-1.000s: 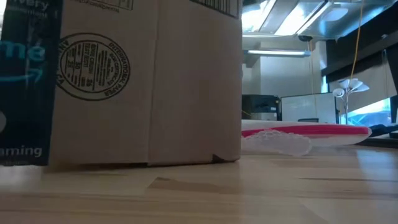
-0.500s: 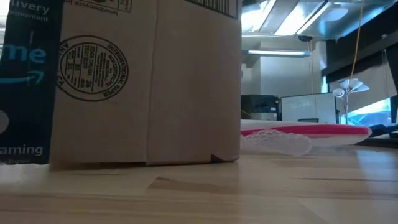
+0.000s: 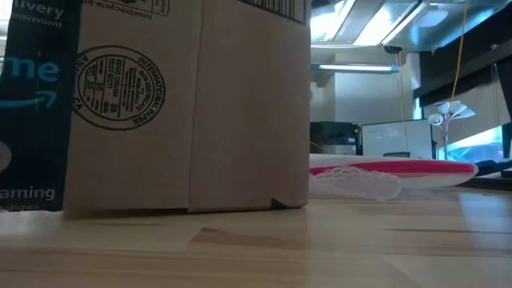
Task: Unpack boxes
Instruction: Break down the cardboard box with the gray cutter until it is fully flat
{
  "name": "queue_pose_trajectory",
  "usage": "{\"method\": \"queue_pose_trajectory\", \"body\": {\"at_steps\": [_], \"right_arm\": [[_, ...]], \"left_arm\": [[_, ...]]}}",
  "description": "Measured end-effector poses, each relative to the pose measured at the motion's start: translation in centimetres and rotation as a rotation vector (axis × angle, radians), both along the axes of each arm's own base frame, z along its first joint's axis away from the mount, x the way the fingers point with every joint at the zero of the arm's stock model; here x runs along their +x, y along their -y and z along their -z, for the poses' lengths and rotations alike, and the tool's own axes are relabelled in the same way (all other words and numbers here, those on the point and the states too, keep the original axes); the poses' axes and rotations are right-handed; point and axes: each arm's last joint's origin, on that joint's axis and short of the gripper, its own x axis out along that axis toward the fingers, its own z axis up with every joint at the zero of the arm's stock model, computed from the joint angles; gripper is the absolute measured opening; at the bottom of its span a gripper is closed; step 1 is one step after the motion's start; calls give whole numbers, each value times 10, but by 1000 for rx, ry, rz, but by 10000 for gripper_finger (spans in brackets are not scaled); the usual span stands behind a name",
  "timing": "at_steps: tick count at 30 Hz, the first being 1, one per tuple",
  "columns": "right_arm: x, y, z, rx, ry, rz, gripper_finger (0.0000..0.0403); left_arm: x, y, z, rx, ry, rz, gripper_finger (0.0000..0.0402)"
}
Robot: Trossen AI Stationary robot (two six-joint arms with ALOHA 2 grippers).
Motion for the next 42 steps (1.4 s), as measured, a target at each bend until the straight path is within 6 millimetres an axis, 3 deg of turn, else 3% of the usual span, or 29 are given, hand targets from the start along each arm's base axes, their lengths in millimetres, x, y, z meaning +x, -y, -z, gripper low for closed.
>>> {"method": "queue_pose_trajectory", "body": {"at_steps": [6,14,23,34,42], "right_arm": [[7,-1,-7,9,101,-5,131],[5,-9,1,163,11,-99,131],[0,-11,5,197,-54,-115,132],[3,-12,12,231,-95,-78,189],[2,-12,11,245,-94,-61,197]], "left_arm": [[0,0,0,-2,-2,-4,164],[0,0,0,2,0,-3,164],[0,0,0,15,8,3,164],[0,0,0,27,15,9,164],[0,0,0,27,14,9,164]]}}
